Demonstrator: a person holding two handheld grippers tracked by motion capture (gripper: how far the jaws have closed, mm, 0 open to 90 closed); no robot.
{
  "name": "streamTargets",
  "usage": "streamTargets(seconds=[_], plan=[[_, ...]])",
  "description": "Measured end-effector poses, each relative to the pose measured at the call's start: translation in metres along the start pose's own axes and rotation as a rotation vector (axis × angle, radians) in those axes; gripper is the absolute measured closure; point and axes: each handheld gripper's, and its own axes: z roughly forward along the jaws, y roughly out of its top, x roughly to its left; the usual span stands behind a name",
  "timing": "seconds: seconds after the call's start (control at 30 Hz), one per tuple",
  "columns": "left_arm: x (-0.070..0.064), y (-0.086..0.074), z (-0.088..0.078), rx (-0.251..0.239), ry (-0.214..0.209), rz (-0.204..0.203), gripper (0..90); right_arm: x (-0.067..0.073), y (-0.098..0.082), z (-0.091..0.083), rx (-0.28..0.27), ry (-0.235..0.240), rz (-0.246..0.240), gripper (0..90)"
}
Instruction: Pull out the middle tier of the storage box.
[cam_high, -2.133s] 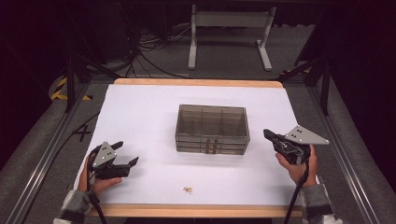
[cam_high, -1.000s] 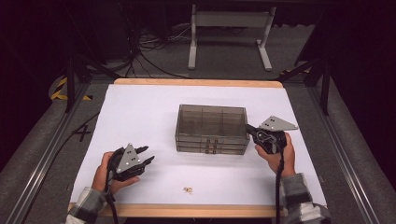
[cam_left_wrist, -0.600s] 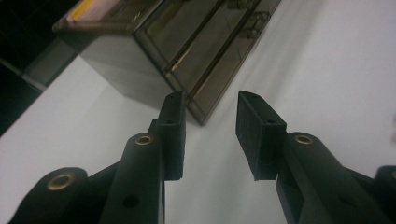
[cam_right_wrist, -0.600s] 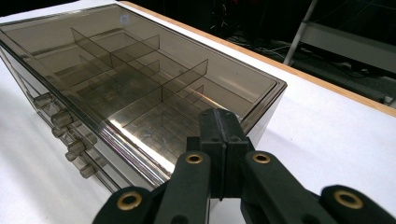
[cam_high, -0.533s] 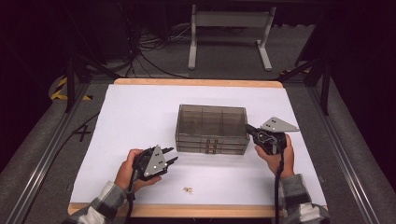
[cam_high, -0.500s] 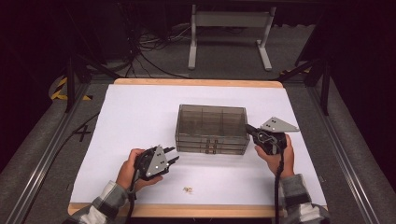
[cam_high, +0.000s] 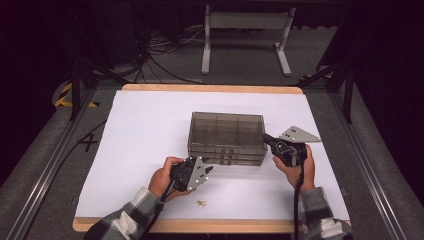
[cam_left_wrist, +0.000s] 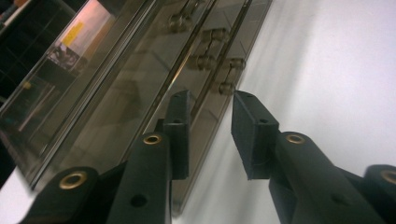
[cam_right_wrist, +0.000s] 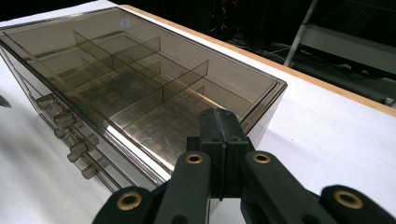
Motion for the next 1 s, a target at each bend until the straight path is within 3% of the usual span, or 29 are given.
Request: streamTargets(seconds=[0.3, 0.53, 0.6, 0.67, 0.83, 0.97, 1.0], plan=[[-0.008, 0.016, 0.019, 0.007, 0.035, 0.067, 72.1, 0.000, -0.001, 0.000, -0.002, 0.002, 0.005, 90.0], [-0.016, 0.022, 0.032, 0.049, 0.092, 0.164, 72.7, 0.000, -0.001, -0.001, -0.004, 0.002, 0.006, 90.0], [-0.017, 0.022, 0.035, 0.055, 0.115, 0.178, 72.7, 0.000, -0.001, 0.000, -0.005, 0.000, 0.005, 90.0], [-0.017, 0.022, 0.036, 0.040, 0.124, 0.167, 74.6, 0.000, -0.001, -0.001, -0.005, 0.000, 0.005, 90.0], [-0.031, 0.026, 0.039, 0.079, 0.231, 0.302, 76.4, 0.000, -0.001, -0.001, -0.007, 0.002, 0.003, 90.0], [-0.041, 0.027, 0.043, 0.112, 0.305, 0.367, 77.0, 0.001, -0.002, -0.001, -0.009, 0.000, 0.000, 90.0], [-0.044, 0.027, 0.044, 0.115, 0.322, 0.360, 77.1, 0.001, -0.002, -0.001, -0.009, -0.001, 0.000, 90.0]])
